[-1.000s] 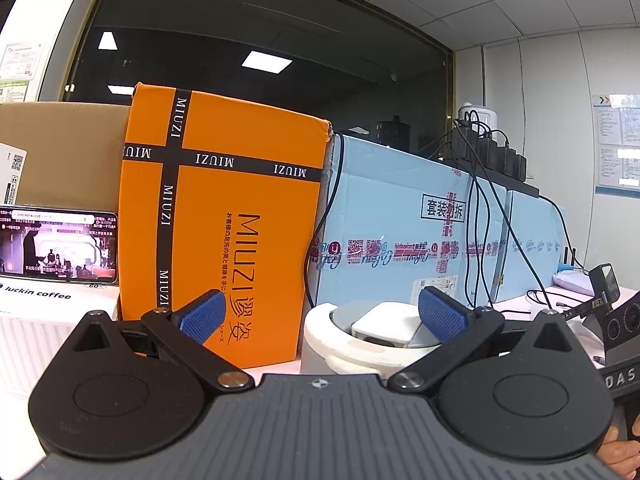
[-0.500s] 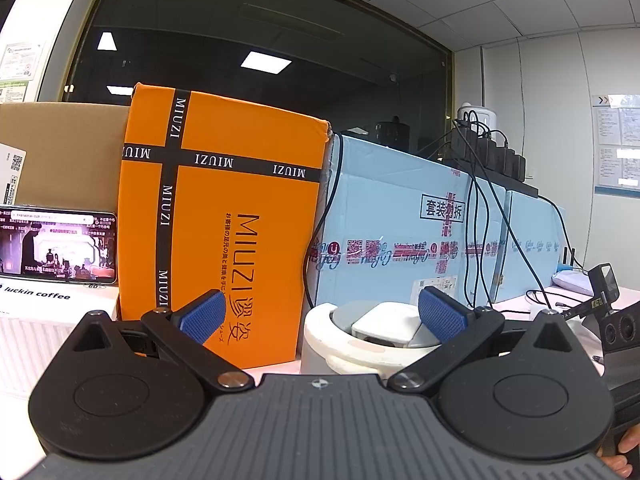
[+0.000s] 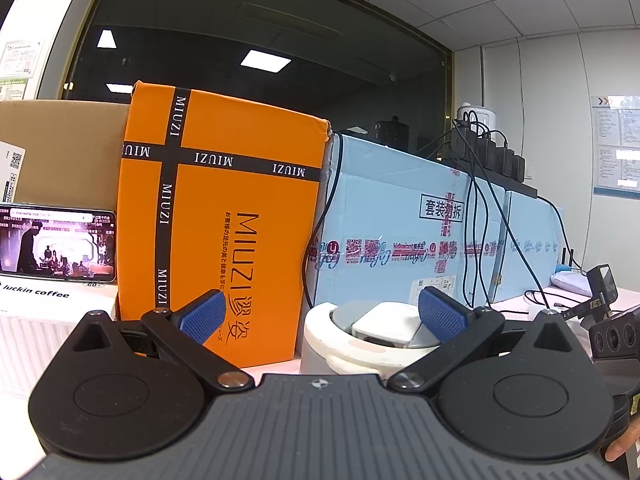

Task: Clean container
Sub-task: 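Wipe the tissue around the mug body toward its base, right tool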

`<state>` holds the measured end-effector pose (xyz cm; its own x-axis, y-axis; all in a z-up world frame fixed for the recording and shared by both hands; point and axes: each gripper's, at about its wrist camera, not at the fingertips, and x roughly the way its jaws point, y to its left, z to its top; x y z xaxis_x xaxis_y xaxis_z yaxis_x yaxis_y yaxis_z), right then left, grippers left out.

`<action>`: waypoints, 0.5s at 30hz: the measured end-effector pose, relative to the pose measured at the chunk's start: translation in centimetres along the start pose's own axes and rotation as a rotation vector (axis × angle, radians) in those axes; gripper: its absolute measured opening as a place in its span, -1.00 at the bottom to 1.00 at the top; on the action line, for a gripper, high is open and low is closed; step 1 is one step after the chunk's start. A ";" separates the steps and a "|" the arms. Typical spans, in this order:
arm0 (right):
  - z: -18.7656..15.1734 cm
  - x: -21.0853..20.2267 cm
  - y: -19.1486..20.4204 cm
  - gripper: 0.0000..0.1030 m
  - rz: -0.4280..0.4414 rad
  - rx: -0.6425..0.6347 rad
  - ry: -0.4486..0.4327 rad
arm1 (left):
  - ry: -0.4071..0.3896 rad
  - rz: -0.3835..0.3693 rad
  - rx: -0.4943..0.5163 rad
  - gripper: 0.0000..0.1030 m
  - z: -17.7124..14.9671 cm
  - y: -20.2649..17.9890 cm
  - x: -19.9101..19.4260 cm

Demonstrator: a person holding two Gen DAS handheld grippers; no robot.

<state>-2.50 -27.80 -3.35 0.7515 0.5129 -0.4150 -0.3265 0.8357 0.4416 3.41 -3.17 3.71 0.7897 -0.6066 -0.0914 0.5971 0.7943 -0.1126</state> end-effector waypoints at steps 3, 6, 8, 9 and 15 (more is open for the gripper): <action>-0.1 -0.2 0.3 0.23 0.044 -0.026 0.006 | 0.001 -0.004 0.002 1.00 -0.1 0.0 0.0; 0.0 0.1 1.1 0.27 0.048 -0.089 0.012 | -0.001 -0.001 0.001 1.00 -0.1 -0.1 0.1; 0.1 0.6 1.5 0.29 0.047 -0.127 0.023 | -0.003 0.004 -0.002 1.00 -0.1 0.0 0.1; 0.2 0.7 1.6 0.29 0.048 -0.140 0.027 | -0.004 0.005 -0.004 1.00 -0.1 0.0 0.1; -0.1 0.8 2.6 -0.26 0.086 -0.215 0.043 | -0.009 0.005 0.000 1.00 -0.2 -0.2 0.0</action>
<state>-2.86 -25.20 -2.63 0.6922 0.5879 -0.4185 -0.5060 0.8089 0.2994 3.26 -3.33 3.52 0.7939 -0.6023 -0.0834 0.5932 0.7973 -0.1119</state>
